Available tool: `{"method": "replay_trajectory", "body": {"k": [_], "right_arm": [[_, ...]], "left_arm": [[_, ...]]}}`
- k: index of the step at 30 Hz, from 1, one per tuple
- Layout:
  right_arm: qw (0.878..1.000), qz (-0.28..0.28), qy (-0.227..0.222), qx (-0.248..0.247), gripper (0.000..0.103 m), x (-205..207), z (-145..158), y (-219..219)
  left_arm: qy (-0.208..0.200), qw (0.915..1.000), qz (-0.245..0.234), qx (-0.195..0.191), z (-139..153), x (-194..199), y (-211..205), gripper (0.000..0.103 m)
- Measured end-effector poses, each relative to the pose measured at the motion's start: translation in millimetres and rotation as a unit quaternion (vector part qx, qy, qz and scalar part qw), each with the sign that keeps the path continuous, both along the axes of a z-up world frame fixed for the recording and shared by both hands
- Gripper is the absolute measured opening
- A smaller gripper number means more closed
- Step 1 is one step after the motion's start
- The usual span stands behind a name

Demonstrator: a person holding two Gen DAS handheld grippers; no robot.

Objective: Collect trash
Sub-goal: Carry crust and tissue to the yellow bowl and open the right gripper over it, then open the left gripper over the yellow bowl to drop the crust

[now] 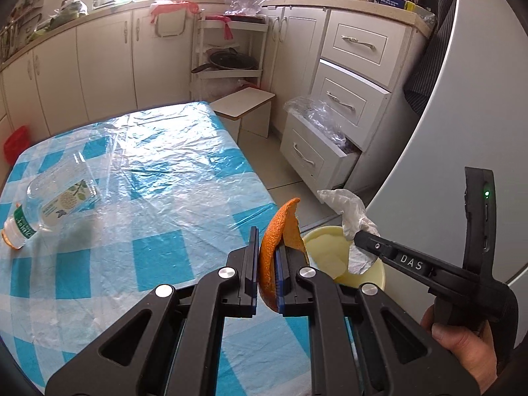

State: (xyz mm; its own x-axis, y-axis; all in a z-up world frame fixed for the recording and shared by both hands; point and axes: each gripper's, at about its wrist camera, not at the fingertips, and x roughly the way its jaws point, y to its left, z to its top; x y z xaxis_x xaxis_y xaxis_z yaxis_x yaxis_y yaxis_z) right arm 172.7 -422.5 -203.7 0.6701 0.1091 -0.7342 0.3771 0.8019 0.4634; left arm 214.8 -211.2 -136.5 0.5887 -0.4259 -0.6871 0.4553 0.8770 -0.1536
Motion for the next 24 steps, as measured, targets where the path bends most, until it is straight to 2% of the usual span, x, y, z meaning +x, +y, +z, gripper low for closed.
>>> {"method": "replay_trajectory", "body": {"k": [8,13,15,18,24], "right_arm": [[0.997,-0.059,0.049,0.017,0.023,-7,-26,-30],[0.993,-0.096,0.054,0.039,0.036,-14,-32,-43],[0.993,-0.105,0.048,0.038,0.043,-16,-30,-46],[0.992,-0.118,0.03,0.042,0.047,-22,-25,-51],[0.986,-0.157,-0.036,0.034,0.06,-37,1,-59]], "left_arm": [[0.017,0.9996,-0.023,-0.006,-11,11,-41,0.008],[0.024,0.9988,-0.042,0.004,-22,11,-66,0.008],[0.031,0.9984,-0.048,0.01,-28,12,-75,0.008],[0.038,0.9976,-0.055,0.017,-35,11,-85,0.008],[0.047,0.996,-0.07,0.031,-44,9,-104,0.008]]}}
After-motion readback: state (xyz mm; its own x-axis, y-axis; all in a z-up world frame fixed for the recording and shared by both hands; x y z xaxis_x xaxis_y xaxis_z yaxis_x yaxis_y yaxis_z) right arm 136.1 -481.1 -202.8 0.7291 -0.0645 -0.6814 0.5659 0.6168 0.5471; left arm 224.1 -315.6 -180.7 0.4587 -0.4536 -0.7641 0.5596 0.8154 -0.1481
